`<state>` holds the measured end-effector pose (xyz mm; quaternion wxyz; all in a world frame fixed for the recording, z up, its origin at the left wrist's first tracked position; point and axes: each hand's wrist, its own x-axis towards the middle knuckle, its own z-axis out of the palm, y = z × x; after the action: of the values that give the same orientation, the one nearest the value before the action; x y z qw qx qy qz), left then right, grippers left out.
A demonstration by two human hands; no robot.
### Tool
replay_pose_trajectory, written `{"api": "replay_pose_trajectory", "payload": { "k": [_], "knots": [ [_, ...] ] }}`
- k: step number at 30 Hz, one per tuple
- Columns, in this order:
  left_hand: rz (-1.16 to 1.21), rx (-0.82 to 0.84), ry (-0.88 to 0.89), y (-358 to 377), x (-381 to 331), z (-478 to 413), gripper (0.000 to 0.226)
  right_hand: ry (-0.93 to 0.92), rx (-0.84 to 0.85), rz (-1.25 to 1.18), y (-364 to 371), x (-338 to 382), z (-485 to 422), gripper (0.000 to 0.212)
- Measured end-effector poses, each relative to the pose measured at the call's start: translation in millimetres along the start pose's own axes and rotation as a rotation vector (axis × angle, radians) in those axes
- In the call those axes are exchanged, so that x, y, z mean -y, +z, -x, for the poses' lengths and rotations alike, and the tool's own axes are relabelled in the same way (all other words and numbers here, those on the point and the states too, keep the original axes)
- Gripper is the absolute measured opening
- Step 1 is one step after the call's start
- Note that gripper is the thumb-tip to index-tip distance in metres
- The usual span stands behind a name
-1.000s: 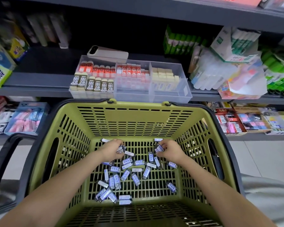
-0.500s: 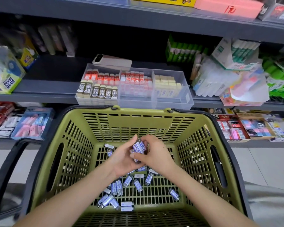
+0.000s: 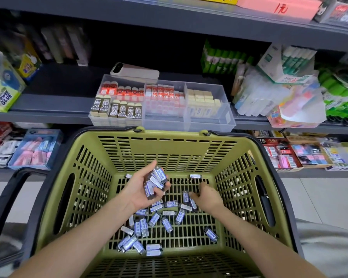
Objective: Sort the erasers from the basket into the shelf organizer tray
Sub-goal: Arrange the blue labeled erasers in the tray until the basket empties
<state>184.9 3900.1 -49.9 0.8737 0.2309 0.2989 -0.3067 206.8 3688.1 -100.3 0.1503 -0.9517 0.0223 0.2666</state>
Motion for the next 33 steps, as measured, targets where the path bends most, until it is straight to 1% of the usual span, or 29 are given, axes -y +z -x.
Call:
{"api": "replay_pose_trajectory", "payload": {
  "k": [3,6,8,11,14,15,17,19,20,21,23,25,26,28,30,31,33],
  "knots": [
    [0.024,-0.011,-0.002,-3,0,-1,0.035,0.022,-0.011,-0.066,16,0,-5,0.050],
    [-0.001,-0.046,-0.011,-3,1,-2,0.038,0.003,-0.024,0.018,30,8,-8,0.055],
    [-0.030,-0.055,-0.010,-5,1,-3,0.036,-0.026,-0.058,0.055,35,11,-11,0.046],
    [-0.089,-0.046,-0.005,-6,1,-3,0.026,-0.046,-0.056,0.014,36,13,-15,0.031],
    [-0.180,-0.129,-0.020,-5,1,-1,0.024,-0.054,0.001,-0.042,28,12,-13,0.031],
    [-0.221,-0.174,-0.025,-4,0,0,0.028,-0.060,0.021,-0.123,22,13,-11,0.031],
    [-0.325,-0.238,-0.030,-1,-1,3,0.043,-0.075,0.061,-0.366,3,21,-4,0.032],
    [-0.457,-0.263,-0.027,5,-4,6,0.063,-0.123,0.109,-0.590,-21,33,6,0.035],
    [-0.526,-0.262,-0.021,9,-6,8,0.069,-0.161,0.150,-0.651,-34,40,12,0.033],
    [-0.590,-0.249,-0.015,14,-8,10,0.073,-0.209,0.193,-0.669,-46,46,19,0.030],
    [-0.691,-0.187,-0.012,24,-12,17,0.073,-0.319,0.218,-0.571,-66,58,32,0.027],
    [-0.774,-0.141,-0.001,33,-16,23,0.069,-0.430,0.134,-0.395,-80,68,42,0.028],
    [-0.801,-0.143,0.013,36,-17,26,0.066,-0.469,0.100,-0.351,-85,73,45,0.028],
    [-0.797,-0.166,0.031,39,-20,30,0.051,-0.493,0.093,-0.361,-93,81,51,0.028],
    [-0.734,-0.176,0.024,41,-24,35,0.027,-0.463,0.136,-0.453,-100,87,56,0.030],
    [-0.699,-0.177,0.018,42,-25,37,0.018,-0.437,0.173,-0.540,-103,88,58,0.030],
    [-0.623,-0.180,0.014,44,-28,41,0.016,-0.384,0.262,-0.754,-108,90,61,0.025]
  ]
}}
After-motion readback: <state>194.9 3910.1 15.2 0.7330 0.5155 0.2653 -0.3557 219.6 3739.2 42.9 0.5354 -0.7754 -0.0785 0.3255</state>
